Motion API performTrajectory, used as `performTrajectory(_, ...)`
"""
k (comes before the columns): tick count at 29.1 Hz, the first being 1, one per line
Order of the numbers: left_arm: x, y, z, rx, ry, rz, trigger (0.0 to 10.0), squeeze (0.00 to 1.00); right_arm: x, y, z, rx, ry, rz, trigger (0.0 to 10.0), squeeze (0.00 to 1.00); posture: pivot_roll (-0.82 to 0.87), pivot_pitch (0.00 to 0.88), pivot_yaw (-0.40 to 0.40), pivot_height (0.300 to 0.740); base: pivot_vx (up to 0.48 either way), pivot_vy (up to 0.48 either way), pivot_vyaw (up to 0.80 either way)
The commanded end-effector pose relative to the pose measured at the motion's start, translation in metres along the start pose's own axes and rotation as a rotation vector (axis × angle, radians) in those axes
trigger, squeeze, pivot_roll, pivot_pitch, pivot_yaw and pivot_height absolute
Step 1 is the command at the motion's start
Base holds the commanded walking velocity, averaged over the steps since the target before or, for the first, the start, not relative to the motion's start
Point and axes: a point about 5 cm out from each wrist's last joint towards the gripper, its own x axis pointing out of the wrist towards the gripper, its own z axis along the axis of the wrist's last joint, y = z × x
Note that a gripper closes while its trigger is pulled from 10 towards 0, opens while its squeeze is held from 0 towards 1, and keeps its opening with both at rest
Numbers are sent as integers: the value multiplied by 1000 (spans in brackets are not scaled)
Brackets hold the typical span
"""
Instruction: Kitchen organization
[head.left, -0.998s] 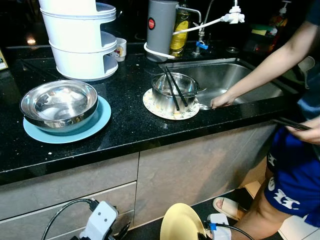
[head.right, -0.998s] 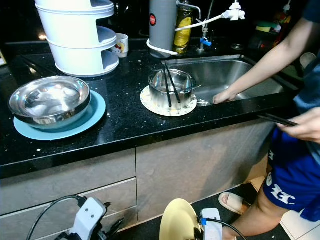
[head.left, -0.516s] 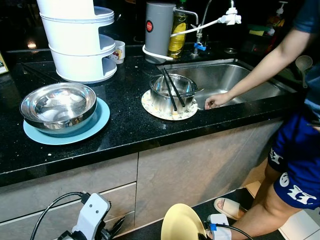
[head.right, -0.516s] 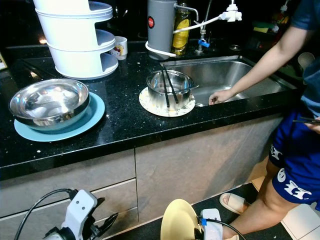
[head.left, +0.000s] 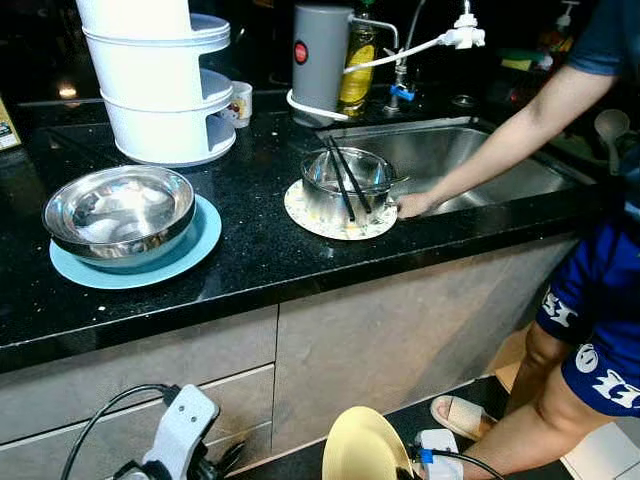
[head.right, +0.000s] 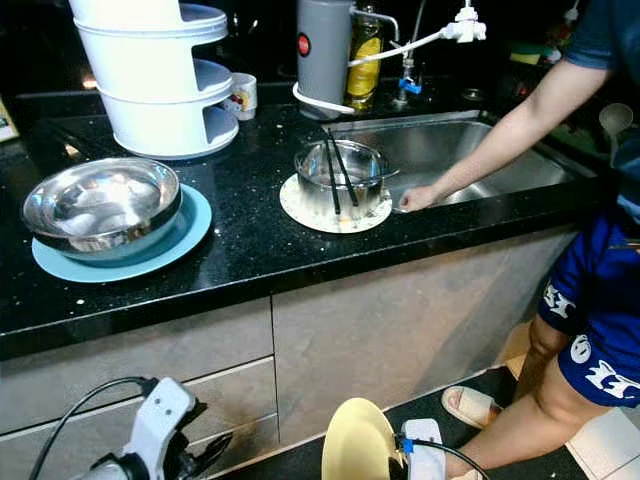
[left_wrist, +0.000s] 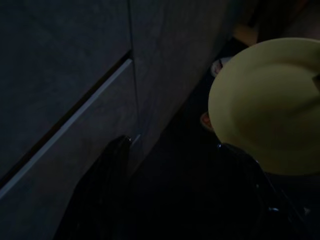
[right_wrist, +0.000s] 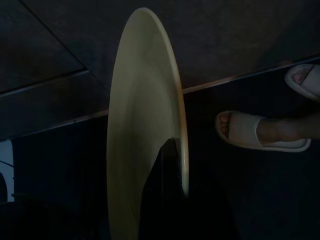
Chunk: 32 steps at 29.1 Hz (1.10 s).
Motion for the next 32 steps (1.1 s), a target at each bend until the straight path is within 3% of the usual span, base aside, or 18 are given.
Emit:
performTrajectory(1, 7, -1, 5, -12, -15, -14, 10000, 0, -10, 1, -26, 19, 109, 0, 10000, 0, -20, 146, -75, 740, 0, 0, 0)
performTrajectory(6, 20, -5, 27, -3, -81, -46, 10000, 0, -9, 2, -25, 17, 110, -1, 10000, 0, -21, 142, -62, 740, 0, 0, 0)
performTrajectory(10, 22, -12, 27, -11, -83, -62, 10000, 0, -9, 2, -25, 19, 110, -4, 10000, 0, -23, 139, -61, 740, 0, 0, 0)
performTrajectory(16, 29, -40, 17, 15, -105, -60, 10000, 0, -11, -1, -28, 13, 126, -4, 10000, 0, -28, 133, -87, 740, 0, 0, 0)
performTrajectory(20, 34, -51, -3, 102, 5, -31, 10000, 0, -11, -1, -29, -5, 133, 7, 10000, 0, -37, 130, -85, 740, 0, 0, 0)
performTrajectory(24, 37, -56, -20, 67, 100, 6, 10000, 0, -11, 0, -27, -2, 125, 3, 10000, 0, -39, 119, -73, 740, 0, 0, 0)
performTrajectory(27, 38, -63, -46, 50, 216, 25, 10000, 0, -9, 2, -25, -9, 121, 11, 10000, 0, -42, 112, -74, 740, 0, 0, 0)
performTrajectory(32, 33, -64, -73, 198, 349, 43, 10000, 0, -7, 4, -23, -17, 116, 20, 10000, 0, -47, 102, -66, 740, 0, 0, 0)
